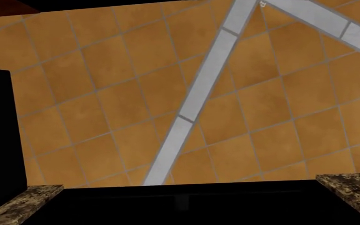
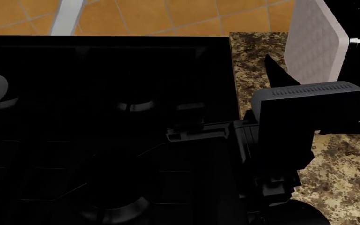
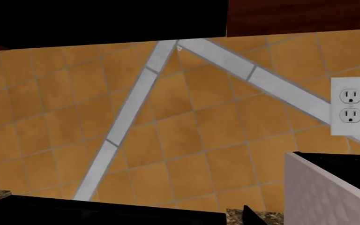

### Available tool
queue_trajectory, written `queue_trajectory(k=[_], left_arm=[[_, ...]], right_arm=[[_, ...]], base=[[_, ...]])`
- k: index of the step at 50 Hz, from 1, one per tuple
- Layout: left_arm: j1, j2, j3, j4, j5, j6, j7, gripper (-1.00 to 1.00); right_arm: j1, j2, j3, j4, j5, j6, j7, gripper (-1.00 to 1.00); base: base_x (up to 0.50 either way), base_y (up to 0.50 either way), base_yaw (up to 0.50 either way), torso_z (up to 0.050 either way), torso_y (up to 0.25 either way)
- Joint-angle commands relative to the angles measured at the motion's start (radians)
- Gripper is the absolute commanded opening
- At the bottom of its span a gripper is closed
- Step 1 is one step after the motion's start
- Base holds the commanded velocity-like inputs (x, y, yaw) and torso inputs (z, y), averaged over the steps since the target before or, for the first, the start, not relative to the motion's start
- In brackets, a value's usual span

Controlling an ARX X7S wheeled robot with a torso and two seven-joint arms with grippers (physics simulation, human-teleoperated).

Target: Press the start button on the microwave

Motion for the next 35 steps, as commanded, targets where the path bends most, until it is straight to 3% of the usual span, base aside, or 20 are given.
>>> queue_trajectory(k=[1,13,24,35], left_arm=[[-0.001,-0.004,0.007,0.008,-0.006,-0.001,-0.006,1.0],[0.003,-0.008,0.015,0.008,-0.009,0.009,-0.012,1.0],[0.002,-0.009,0.028,-0.003,-0.009,0.024,-0.018,1.0],[0.003,-0.016,0.022,0.01,-0.021,0.018,-0.021,1.0]], right_arm=[[-0.009,0.005,0.0,-0.007,0.01,-0.013,0.005,1.0],[-0.013,0.022,-0.019,-0.049,0.006,-0.003,0.02,1.0],[0.143,0.073,-0.095,-0.354,-0.054,0.259,0.13,1.0],[0.339,0.112,-0.175,-0.469,-0.09,0.417,0.186,1.0]], base=[[0.0,0.0,0.0,0.0,0.0],[0.0,0.0,0.0,0.0,0.0],[0.0,0.0,0.0,0.0,0.0],[0.0,0.0,0.0,0.0,0.0]])
